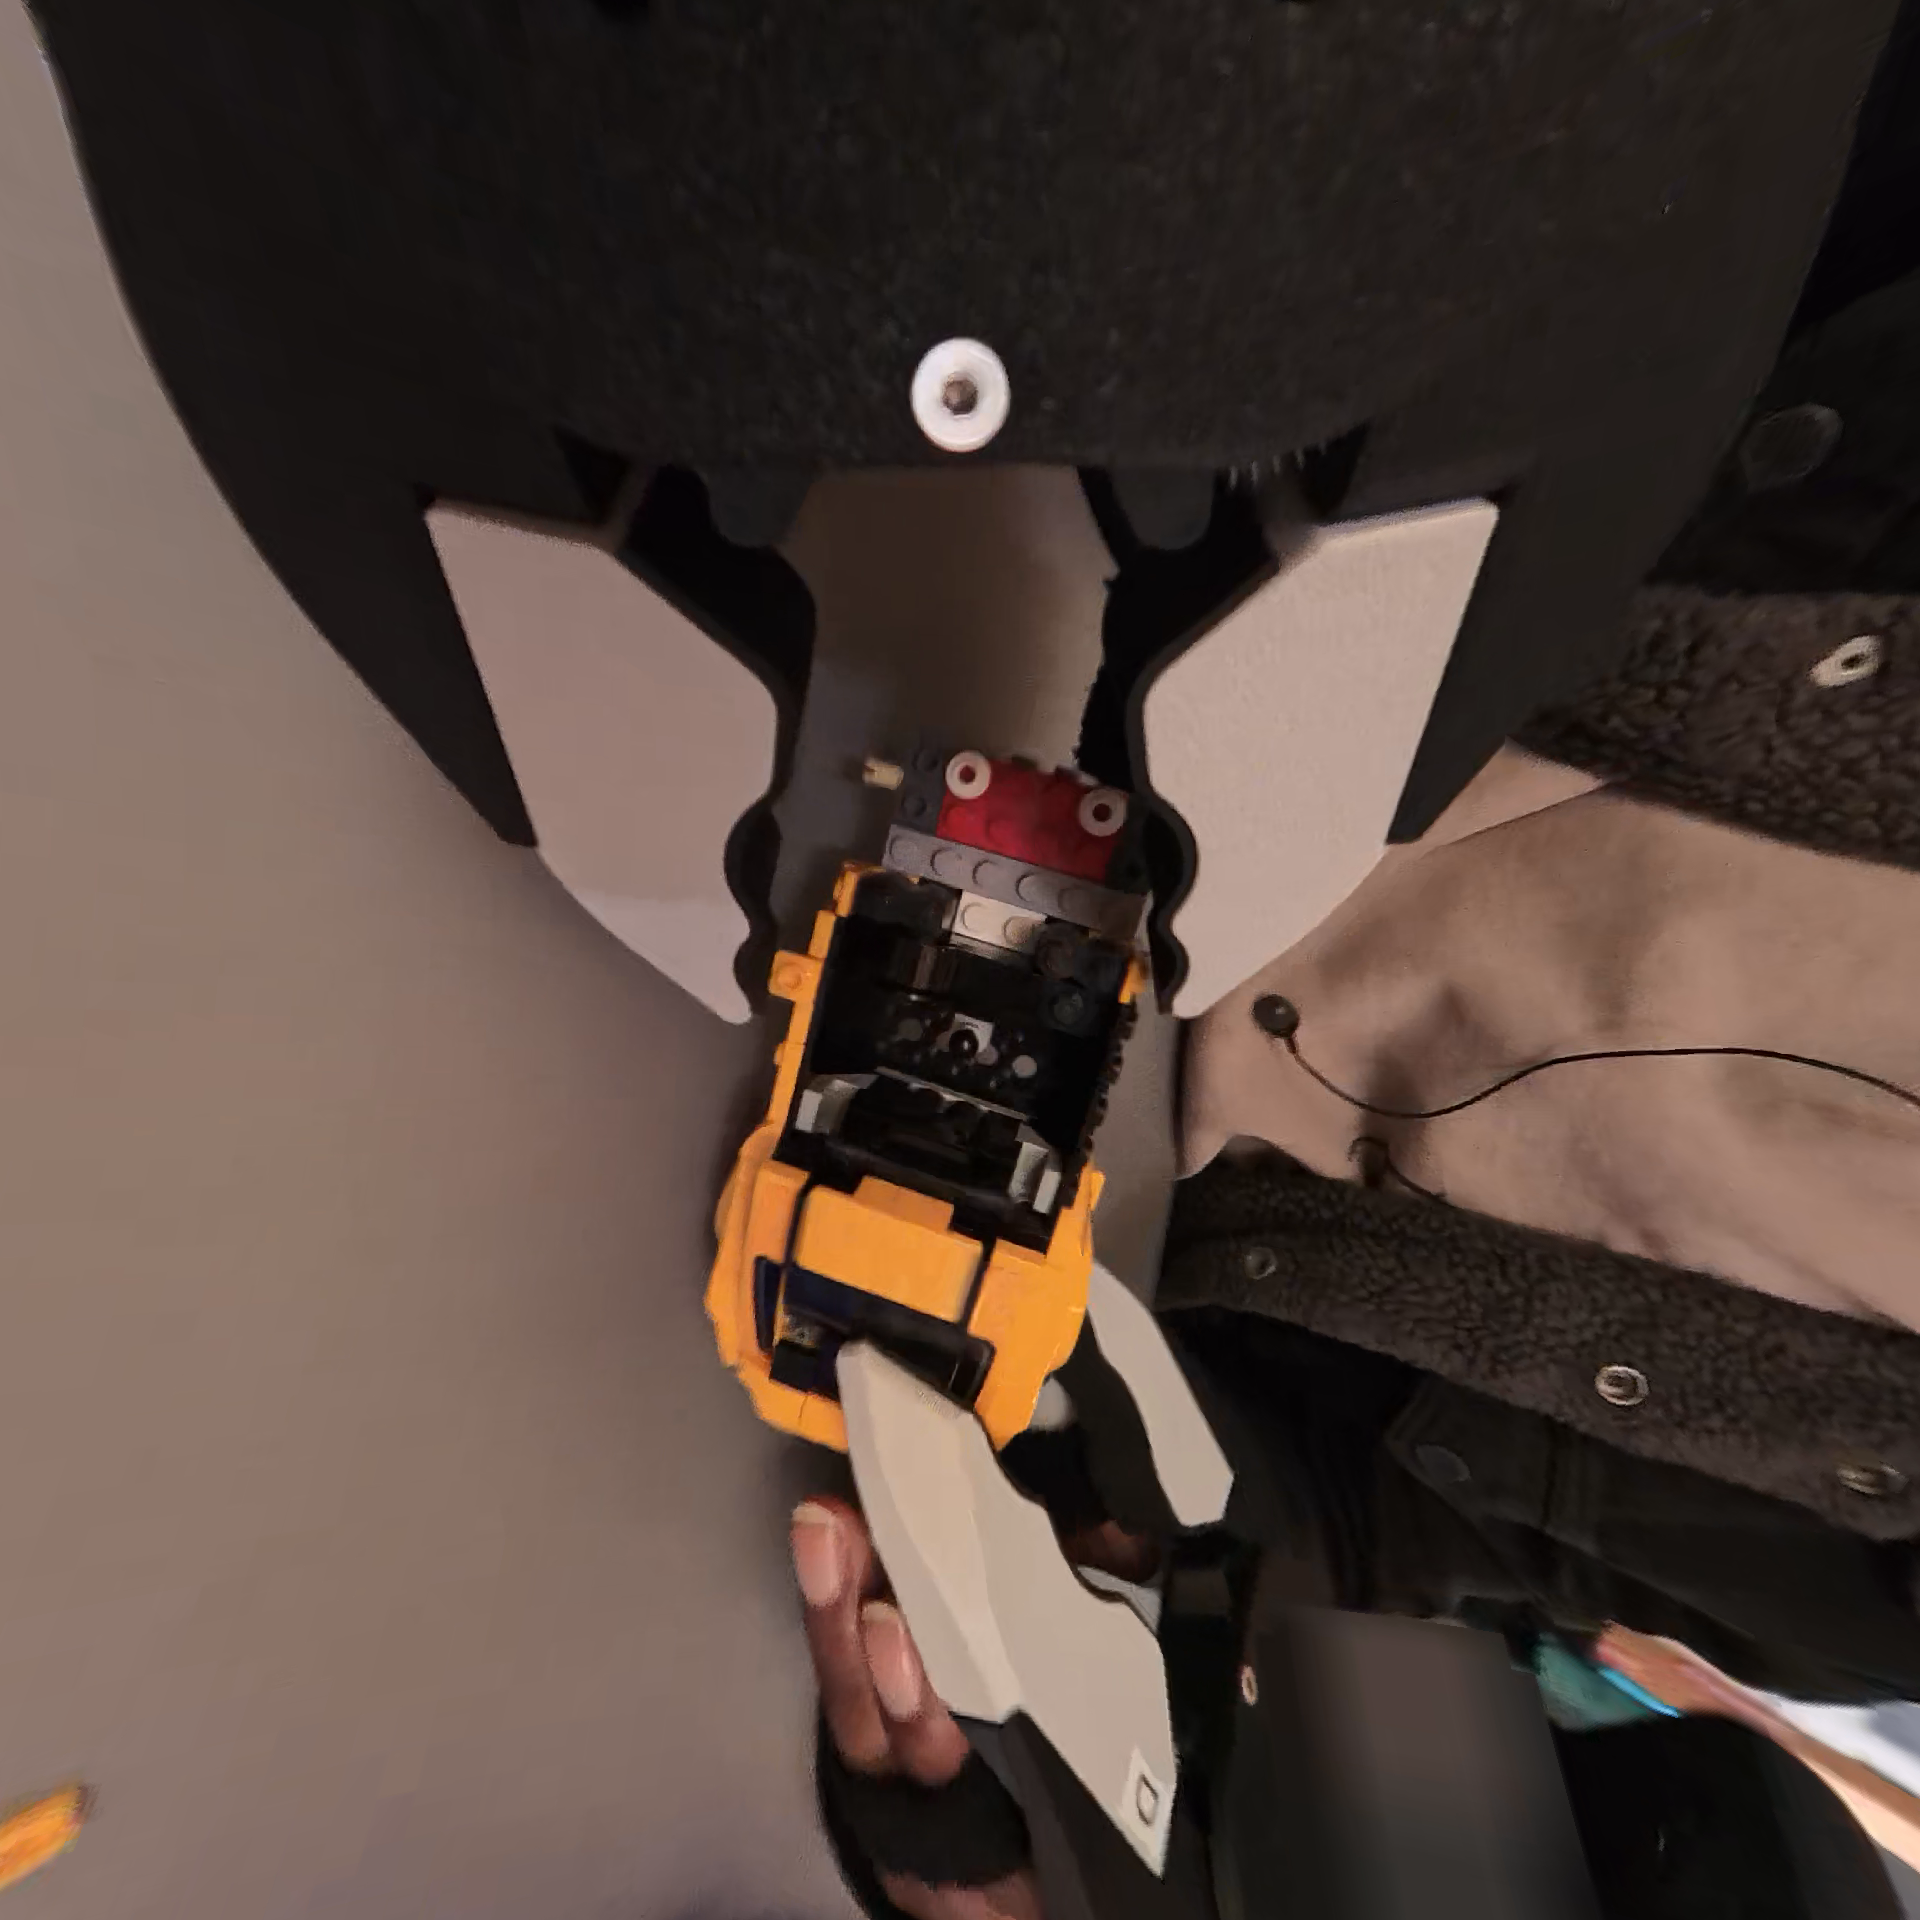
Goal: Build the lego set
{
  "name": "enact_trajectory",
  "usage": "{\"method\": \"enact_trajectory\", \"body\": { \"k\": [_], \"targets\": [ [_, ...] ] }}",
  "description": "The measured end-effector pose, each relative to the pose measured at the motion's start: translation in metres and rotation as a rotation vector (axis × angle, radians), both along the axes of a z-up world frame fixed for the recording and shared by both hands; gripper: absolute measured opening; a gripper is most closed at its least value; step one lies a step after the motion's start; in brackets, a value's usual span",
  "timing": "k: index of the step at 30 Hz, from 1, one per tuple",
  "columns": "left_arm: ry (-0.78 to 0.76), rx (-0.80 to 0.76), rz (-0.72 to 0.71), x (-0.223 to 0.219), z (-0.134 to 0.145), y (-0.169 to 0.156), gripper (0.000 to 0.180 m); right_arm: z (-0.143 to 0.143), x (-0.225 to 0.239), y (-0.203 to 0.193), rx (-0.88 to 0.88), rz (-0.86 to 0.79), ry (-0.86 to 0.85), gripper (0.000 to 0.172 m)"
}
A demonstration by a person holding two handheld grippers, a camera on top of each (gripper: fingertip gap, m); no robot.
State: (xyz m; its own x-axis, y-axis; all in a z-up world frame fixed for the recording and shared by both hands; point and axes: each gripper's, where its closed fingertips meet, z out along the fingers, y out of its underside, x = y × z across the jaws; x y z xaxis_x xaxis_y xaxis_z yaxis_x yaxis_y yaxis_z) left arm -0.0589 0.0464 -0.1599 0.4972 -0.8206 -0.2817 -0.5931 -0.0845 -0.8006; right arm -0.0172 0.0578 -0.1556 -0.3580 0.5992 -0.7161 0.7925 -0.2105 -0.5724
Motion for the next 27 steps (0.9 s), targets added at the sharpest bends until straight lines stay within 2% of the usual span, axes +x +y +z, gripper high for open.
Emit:
{"method": "enact_trajectory", "body": {
  "k": [5,8,11,13,15,21,25,27],
  "targets": [
    [-0.224,-0.349,0.089,0.0,-0.001,-0.003,0.041,0.019,0.005,0.024,0.247,-0.134,0.157,0.067],
    [-0.233,-0.355,0.101,0.0,-0.001,-0.002,0.042,0.027,0.005,0.017,0.463,-0.175,0.247,0.066],
    [-0.21,-0.32,0.085,0.004,-0.001,-0.002,0.042,0.015,0.001,0.008,0.683,-0.149,0.27,0.063],
    [-0.21,-0.314,0.077,0.005,-0.001,-0.003,0.042,0.005,-0.002,0.005,0.774,-0.118,0.257,0.054],
    [-0.212,-0.311,0.064,0.005,-0.001,-0.005,0.045,-0.001,-0.003,0.002,0.804,-0.08,0.26,0.044],
    [-0.249,-0.289,0.025,0.005,0.007,-0.007,0.048,0.002,-0.001,0.0,0.734,-0.074,0.284,0.042],
    [-0.386,-0.27,0.001,0.0,0.032,-0.008,0.05,0.03,-0.003,0.01,0.672,-0.175,0.405,0.045],
    [-0.473,-0.232,0.027,-0.008,0.048,-0.002,0.043,0.043,-0.005,0.027,0.682,-0.268,0.449,0.045]
  ]
}}
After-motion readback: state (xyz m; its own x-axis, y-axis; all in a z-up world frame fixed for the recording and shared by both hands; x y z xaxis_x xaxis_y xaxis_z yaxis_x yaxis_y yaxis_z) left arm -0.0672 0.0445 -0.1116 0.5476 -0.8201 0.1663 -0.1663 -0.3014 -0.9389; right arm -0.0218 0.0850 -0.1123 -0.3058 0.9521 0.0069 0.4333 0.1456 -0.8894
